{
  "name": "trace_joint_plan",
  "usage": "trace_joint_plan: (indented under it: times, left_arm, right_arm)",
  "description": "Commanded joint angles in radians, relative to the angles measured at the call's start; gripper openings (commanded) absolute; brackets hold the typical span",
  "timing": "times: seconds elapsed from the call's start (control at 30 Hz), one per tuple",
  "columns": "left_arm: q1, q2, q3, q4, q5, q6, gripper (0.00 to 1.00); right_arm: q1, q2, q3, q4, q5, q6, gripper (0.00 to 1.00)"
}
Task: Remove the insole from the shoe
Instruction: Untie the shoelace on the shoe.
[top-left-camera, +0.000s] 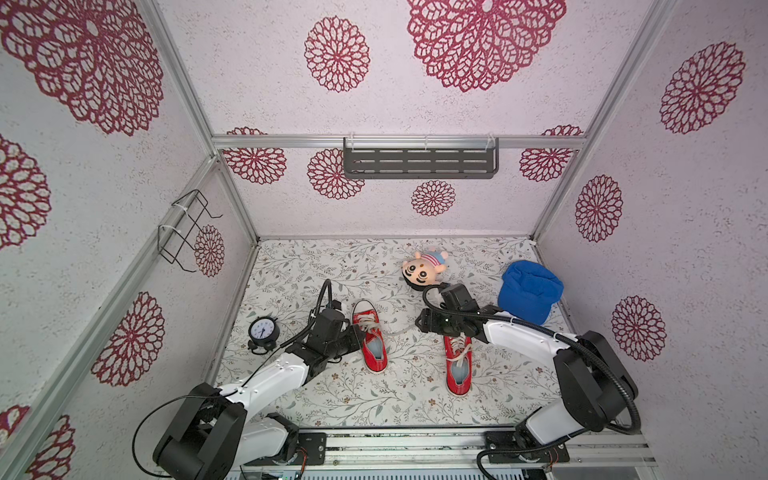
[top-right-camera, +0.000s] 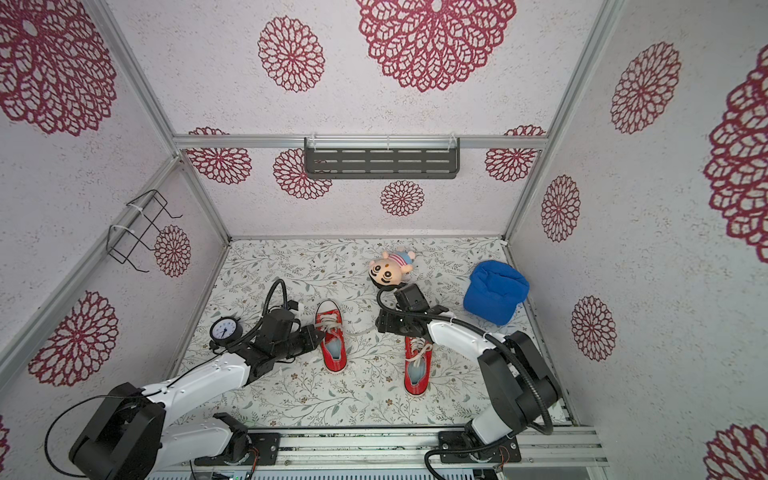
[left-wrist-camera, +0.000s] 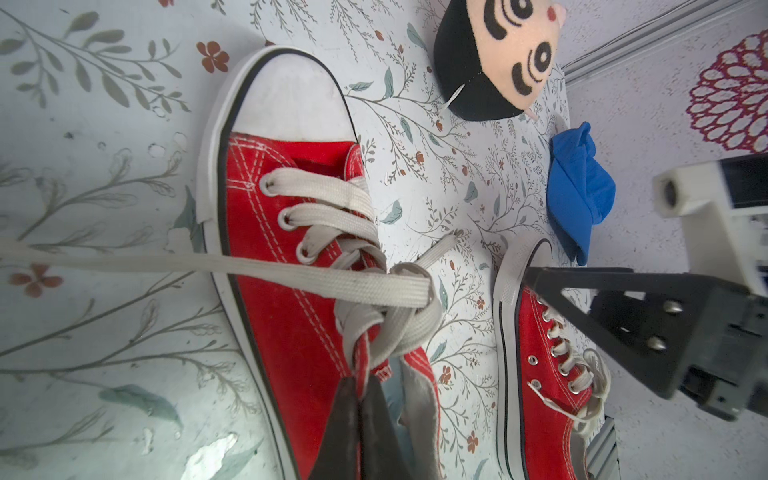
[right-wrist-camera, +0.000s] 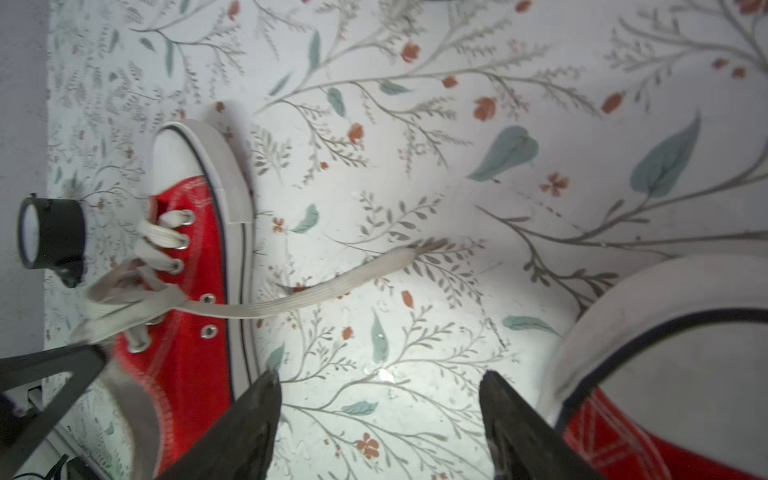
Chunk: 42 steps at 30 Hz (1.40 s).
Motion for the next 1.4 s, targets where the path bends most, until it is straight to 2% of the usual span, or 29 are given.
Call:
trace_joint_plan:
  times: [0.0, 0.13, 0.33, 0.63, 0.83, 1.13, 1.3, 1.37]
  left_arm:
    - [-0.007, -0.019, 0.011, 0.051, -0.001, 0.016, 0.00]
    - [-0.009, -0.018, 0.021, 0.054, 0.004, 0.016, 0.00]
    - [-0.014, -0.010, 0.024, 0.057, 0.007, 0.013, 0.00]
    - [-0.021, 0.000, 0.028, 0.065, 0.006, 0.013, 0.00]
    - [-0.021, -0.003, 0.029, 0.054, -0.003, 0.011, 0.00]
    - [-0.021, -0.005, 0.029, 0.051, -0.008, 0.013, 0.00]
    - [-0.020, -0.017, 0.026, 0.028, -0.023, 0.013, 0.00]
    - [-0.020, -0.024, 0.022, 0.017, -0.034, 0.011, 0.00]
  right_arm:
    - [0.081, -0.004, 0.045, 0.092, -0.053, 0.036, 0.75]
    - [0.173, 0.107, 0.107, 0.253, -0.134, 0.142, 0.66]
    - [0.208, 0.203, 0.134, 0.374, -0.162, 0.241, 0.61]
    - [0.223, 0.282, 0.190, 0.385, -0.159, 0.243, 0.58]
    - [0.226, 0.288, 0.216, 0.289, -0.121, 0.189, 0.49]
    - [0.225, 0.270, 0.231, 0.181, -0.033, 0.121, 0.17]
    - [0.220, 0.235, 0.250, 0.064, 0.078, 0.040, 0.00]
    - [0.208, 0.216, 0.243, 0.026, 0.116, 0.015, 0.00]
